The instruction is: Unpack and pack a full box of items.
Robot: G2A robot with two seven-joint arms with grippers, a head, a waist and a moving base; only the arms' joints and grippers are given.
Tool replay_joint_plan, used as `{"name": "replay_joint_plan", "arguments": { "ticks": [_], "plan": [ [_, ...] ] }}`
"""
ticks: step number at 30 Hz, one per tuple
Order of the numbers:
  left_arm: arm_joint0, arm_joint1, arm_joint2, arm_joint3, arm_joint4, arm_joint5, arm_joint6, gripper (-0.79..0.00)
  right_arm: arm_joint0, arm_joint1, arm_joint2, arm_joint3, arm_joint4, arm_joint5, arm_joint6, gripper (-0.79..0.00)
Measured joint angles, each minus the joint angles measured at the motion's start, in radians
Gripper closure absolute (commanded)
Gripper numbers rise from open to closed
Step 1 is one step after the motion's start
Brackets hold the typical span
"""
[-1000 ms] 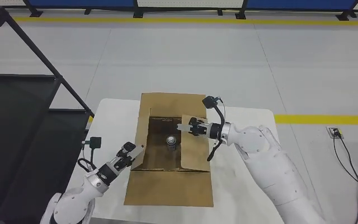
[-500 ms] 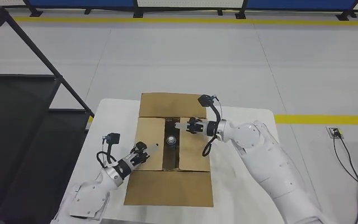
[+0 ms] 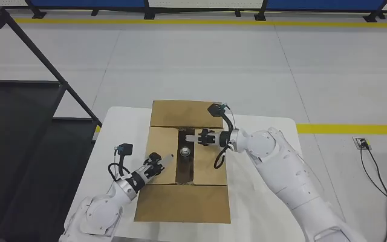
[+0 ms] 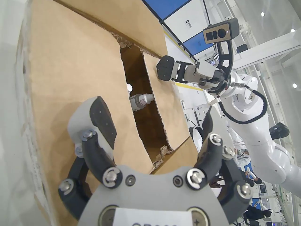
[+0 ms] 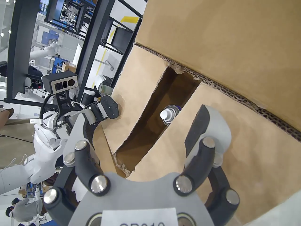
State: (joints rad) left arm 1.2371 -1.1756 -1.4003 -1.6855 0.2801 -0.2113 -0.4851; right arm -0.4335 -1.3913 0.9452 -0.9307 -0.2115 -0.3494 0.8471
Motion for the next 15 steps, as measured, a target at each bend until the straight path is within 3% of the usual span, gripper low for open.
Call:
{"name": "replay_joint_plan", "arguments": {
  "ticks": [6, 10, 15],
  "plan": [
    [0.033, 0.006, -0.056, -0.055, -0.064, -0.031, 0.019, -0.785, -0.006, 0.007, 0.026, -0.025, -0.015, -0.049, -0.066, -0.785],
    [0.102, 0.017, -0.174, -0.12, -0.169, -0.049, 0.005, -0.785, -0.04, 0.025, 0.073, -0.079, -0.063, -0.061, -0.138, -0.785],
    [0.212, 0.034, -0.338, -0.125, -0.249, -0.073, -0.057, -0.785, -0.04, 0.025, 0.073, -0.078, -0.06, -0.06, -0.135, -0.785]
  ]
}}
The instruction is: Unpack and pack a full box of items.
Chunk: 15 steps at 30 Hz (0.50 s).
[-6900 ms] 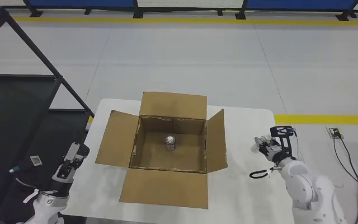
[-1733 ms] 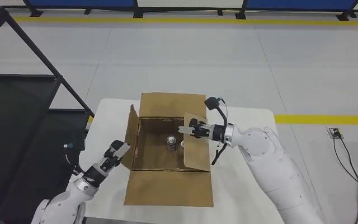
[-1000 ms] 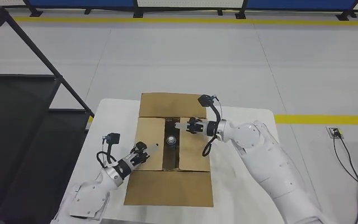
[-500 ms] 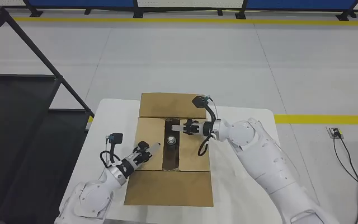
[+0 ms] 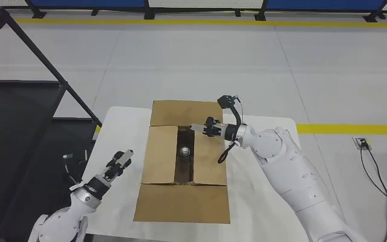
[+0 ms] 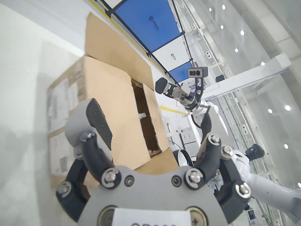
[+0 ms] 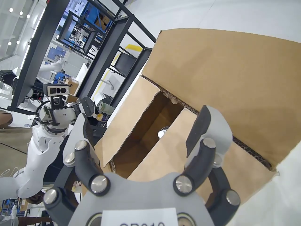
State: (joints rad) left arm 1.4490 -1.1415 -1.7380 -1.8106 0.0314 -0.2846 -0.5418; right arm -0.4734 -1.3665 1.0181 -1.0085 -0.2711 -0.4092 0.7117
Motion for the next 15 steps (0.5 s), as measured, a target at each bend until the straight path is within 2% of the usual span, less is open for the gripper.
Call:
{"name": "replay_joint_plan", "arguments": {
  "ticks": [2, 5, 9, 15],
  "plan": [
    [0.049, 0.008, -0.058, 0.018, -0.015, -0.011, -0.066, -0.785, 0.0, 0.0, 0.0, 0.0, 0.0, 0.0, 0.0, -0.785],
    [0.099, 0.019, -0.105, 0.047, -0.024, -0.027, -0.181, -0.785, -0.012, 0.002, 0.008, -0.003, -0.003, 0.014, -0.026, -0.785],
    [0.134, 0.029, -0.11, 0.069, -0.054, -0.044, -0.314, -0.785, -0.007, 0.011, 0.061, 0.04, 0.033, 0.011, -0.067, -0.785],
    [0.159, 0.047, -0.105, 0.072, -0.175, 0.02, -0.579, -0.785, 0.027, 0.026, 0.133, 0.15, 0.078, -0.021, -0.097, -0.785]
  ]
}}
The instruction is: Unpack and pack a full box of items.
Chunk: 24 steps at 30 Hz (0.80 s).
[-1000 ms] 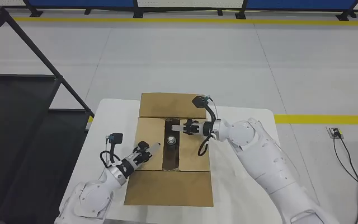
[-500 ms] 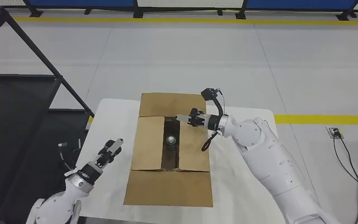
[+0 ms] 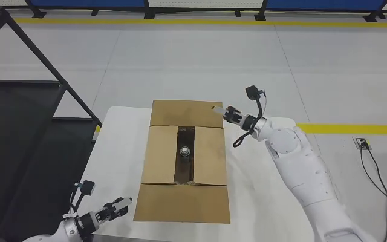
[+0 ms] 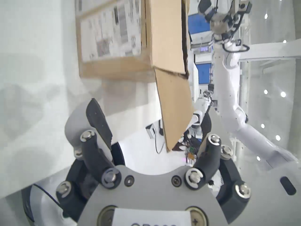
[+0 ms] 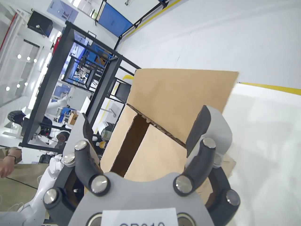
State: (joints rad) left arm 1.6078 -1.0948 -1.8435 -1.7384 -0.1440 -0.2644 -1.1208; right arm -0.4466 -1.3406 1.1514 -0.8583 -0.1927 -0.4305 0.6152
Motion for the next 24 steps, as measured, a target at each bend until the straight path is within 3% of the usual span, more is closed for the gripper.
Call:
{"name": "replay_joint_plan", "arguments": {
  "ticks": [4, 8, 16, 24],
  "plan": [
    [-0.005, 0.007, 0.039, -0.002, -0.049, 0.03, -0.111, -0.785, 0.035, 0.002, 0.025, 0.093, 0.037, -0.011, -0.011, -0.785],
    [-0.014, 0.008, 0.072, -0.013, -0.114, 0.042, -0.127, -0.785, 0.092, -0.009, 0.012, 0.203, 0.072, 0.008, 0.019, -0.785],
    [-0.024, 0.007, 0.108, -0.04, -0.223, 0.09, -0.067, -0.785, 0.189, -0.07, -0.07, 0.425, 0.122, -0.035, 0.048, -0.785],
    [-0.033, 0.005, 0.137, -0.074, -0.26, 0.119, 0.037, -0.785, 0.235, -0.119, -0.104, 0.546, 0.177, -0.12, 0.102, -0.785]
  ]
}}
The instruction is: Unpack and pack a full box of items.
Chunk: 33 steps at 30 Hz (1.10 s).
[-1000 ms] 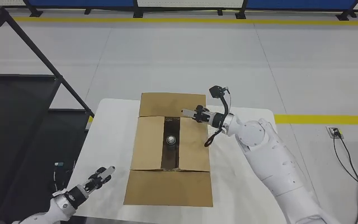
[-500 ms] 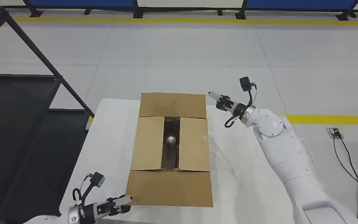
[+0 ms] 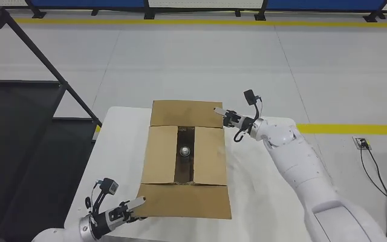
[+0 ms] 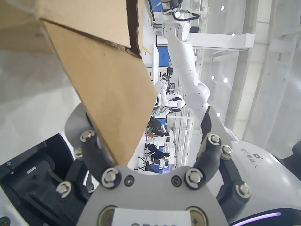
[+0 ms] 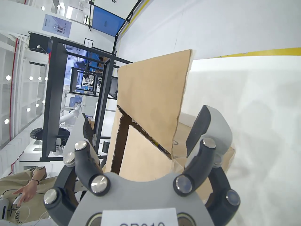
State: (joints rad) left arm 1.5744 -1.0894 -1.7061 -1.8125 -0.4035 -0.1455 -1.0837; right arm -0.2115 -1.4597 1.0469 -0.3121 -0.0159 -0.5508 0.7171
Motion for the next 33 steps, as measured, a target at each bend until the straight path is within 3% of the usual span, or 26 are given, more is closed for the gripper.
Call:
{"name": "replay_joint_plan", "arguments": {
  "ticks": [7, 16, 33],
  "plan": [
    [-0.016, 0.002, -0.002, -0.012, -0.027, 0.006, 0.054, -0.785, 0.021, -0.014, 0.018, 0.05, 0.082, -0.088, 0.094, -0.785],
    [-0.043, 0.002, -0.008, -0.014, -0.051, 0.027, 0.163, -0.785, 0.045, -0.001, 0.04, 0.062, 0.115, -0.171, 0.158, -0.785],
    [-0.093, -0.009, 0.058, -0.076, -0.022, 0.094, 0.44, -0.785, 0.074, 0.019, 0.047, -0.008, 0.125, -0.173, 0.301, -0.785]
  ]
}}
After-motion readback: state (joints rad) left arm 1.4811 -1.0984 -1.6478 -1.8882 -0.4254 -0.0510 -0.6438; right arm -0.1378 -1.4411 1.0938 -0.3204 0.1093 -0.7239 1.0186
